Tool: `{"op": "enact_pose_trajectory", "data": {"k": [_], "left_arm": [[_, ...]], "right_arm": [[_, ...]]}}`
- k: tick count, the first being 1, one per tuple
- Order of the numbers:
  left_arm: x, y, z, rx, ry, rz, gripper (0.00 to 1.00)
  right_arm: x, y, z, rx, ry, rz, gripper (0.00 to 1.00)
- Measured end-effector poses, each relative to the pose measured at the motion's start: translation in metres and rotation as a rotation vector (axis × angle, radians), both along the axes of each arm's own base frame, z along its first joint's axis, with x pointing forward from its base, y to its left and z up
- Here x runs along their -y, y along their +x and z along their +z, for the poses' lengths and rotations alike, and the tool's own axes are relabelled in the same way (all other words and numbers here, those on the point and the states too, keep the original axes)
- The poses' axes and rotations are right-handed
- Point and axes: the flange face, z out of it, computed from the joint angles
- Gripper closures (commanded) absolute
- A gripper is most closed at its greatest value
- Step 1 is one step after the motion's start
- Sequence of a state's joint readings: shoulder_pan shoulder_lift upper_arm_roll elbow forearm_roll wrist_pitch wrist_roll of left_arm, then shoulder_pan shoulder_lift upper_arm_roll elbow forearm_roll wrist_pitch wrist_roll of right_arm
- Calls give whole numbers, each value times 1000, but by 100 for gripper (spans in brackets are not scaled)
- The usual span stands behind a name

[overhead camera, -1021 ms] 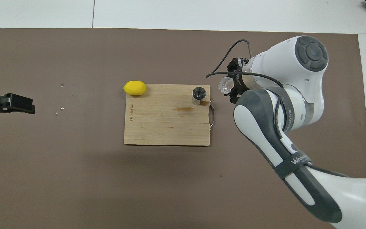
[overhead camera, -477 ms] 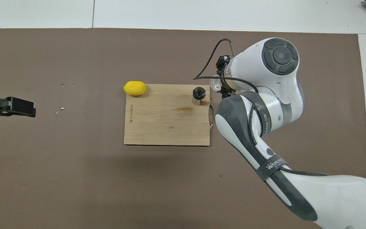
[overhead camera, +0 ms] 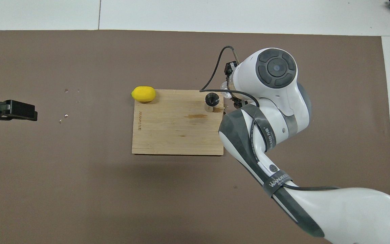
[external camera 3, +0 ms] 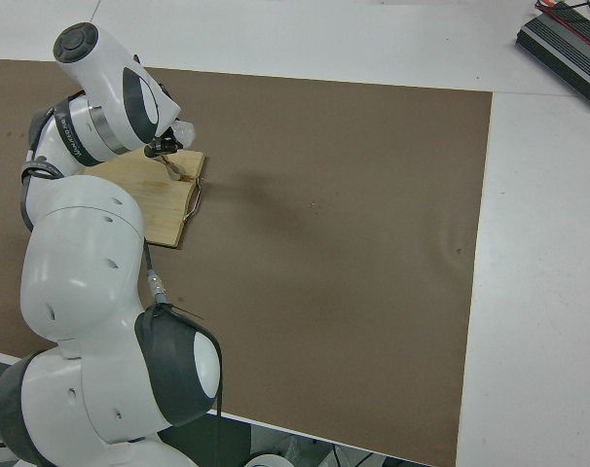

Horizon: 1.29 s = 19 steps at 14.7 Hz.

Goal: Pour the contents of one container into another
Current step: 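Tilt the clear glass with the right gripper over the metal cup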

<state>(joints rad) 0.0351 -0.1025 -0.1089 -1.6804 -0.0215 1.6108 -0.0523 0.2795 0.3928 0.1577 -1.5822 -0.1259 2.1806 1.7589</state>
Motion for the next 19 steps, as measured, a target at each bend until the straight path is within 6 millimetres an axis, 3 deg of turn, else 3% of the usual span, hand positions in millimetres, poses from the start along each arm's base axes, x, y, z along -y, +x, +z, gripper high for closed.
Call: {"op": "enact_pose_trajectory", "data": {"k": [8,19], "left_arm": [[-2,0,0,0,0,3,0],[-2,0,0,0,0,4,0]], "right_arm": [[-34,-12,-10,51,-112,100,100],[-45,-16,-12,104,-214,172,100]]}}
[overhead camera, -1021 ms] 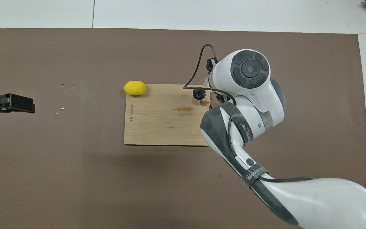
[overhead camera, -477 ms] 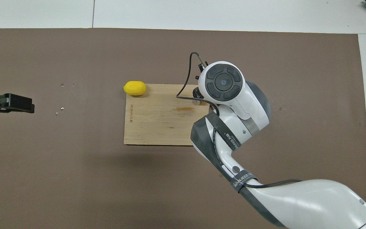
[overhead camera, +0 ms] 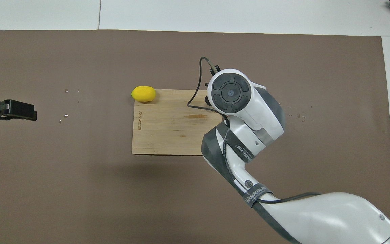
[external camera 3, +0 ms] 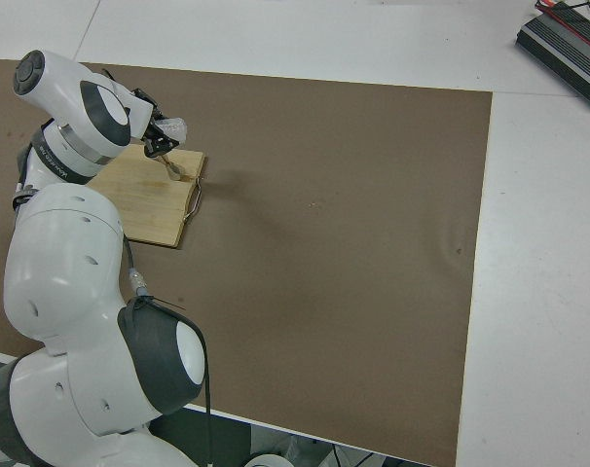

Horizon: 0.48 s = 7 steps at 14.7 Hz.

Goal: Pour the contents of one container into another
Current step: 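Tilt the clear glass with the right gripper over the metal cup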

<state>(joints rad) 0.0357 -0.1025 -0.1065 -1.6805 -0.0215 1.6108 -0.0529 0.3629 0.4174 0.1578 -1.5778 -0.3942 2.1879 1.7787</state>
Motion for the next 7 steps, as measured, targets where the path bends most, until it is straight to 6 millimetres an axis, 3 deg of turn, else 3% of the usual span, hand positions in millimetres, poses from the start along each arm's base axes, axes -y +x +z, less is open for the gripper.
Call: {"op": "enact_pose_trajectory", "data": {"k": [7], "left_arm": [[0,0,0,0,0,0,0]], "right_arm": [[-2,-1,-1,-4,-7,2,100]]}}
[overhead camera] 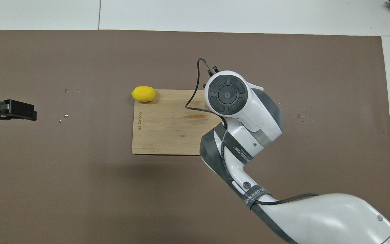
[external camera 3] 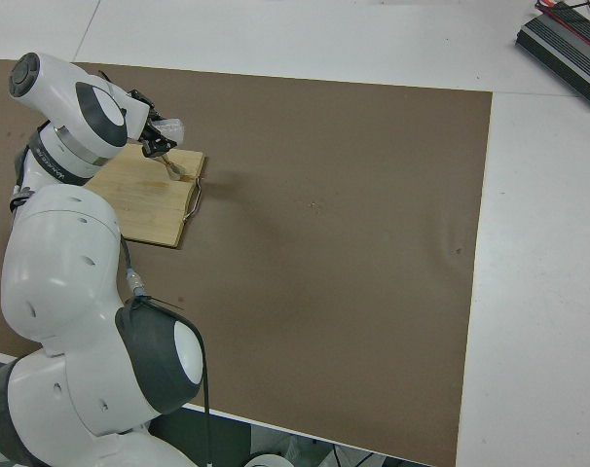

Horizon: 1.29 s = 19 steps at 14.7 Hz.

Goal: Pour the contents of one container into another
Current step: 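Tilt the clear glass with the right gripper over the metal cup, then turn the glass upright and carry it back to its starting spot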

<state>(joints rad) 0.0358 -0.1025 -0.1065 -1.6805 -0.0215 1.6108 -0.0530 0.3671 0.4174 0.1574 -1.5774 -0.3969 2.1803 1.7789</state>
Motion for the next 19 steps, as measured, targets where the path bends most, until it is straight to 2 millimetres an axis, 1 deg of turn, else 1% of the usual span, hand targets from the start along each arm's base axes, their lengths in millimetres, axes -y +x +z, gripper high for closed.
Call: {"op": "enact_pose_trajectory", "data": {"k": [3,7,9,11,15,17,18,19], "left_arm": [[0,0,0,0,0,0,0],[0,0,0,0,0,0,0],[0,0,0,0,0,0,0],[0,0,0,0,0,0,0],[0,0,0,0,0,0,0],[0,0,0,0,0,0,0],[0,0,0,0,0,0,0],[0,0,0,0,0,0,0]], "right_arm": [[6,1,-2,-24,-1,-23,100],[10,2,-2,-78,76,-79,100],[17,5,-3,-106,111,-115,100],[32,11,-4,-138,150,-165,100],[61,26,4,-181,275,-270,100],[75,31,5,-205,329,-312,100],[85,35,4,-223,364,-337,100],[99,39,3,-244,401,-361,100]]}}
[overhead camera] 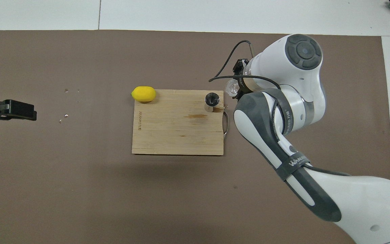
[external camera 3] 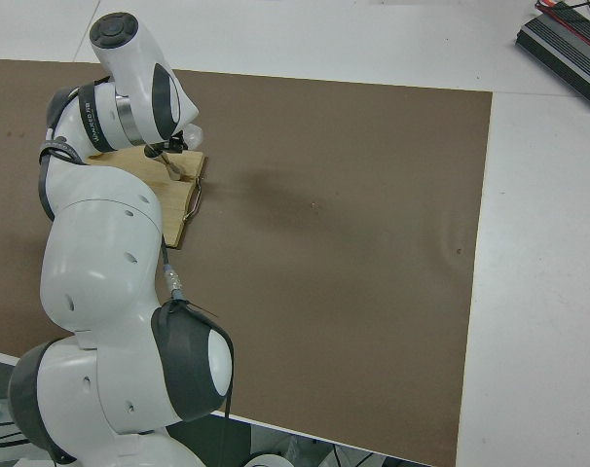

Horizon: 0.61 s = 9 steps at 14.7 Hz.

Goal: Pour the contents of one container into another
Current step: 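Turn the glass upright and carry it back to its starting spot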

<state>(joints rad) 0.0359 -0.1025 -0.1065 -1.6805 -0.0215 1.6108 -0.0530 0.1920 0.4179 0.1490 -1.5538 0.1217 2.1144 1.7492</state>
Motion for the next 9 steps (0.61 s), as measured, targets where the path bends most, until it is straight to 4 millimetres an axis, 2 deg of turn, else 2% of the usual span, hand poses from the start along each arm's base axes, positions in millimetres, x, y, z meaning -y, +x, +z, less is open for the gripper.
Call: {"op": "enact_pose_trajectory", "data": {"k": [2,4,7,9], "left_arm": [[0,0,0,0,0,0,0],[0,0,0,0,0,0,0],[0,0,0,0,0,0,0],[0,0,0,0,0,0,0]], "right_arm": [[43,9,-10,-43,85,-42,100],[94,13,-29,-83,166,-80,100],[168,3,-60,-126,276,-141,100],[208,-11,-81,-140,312,-143,100]]}}
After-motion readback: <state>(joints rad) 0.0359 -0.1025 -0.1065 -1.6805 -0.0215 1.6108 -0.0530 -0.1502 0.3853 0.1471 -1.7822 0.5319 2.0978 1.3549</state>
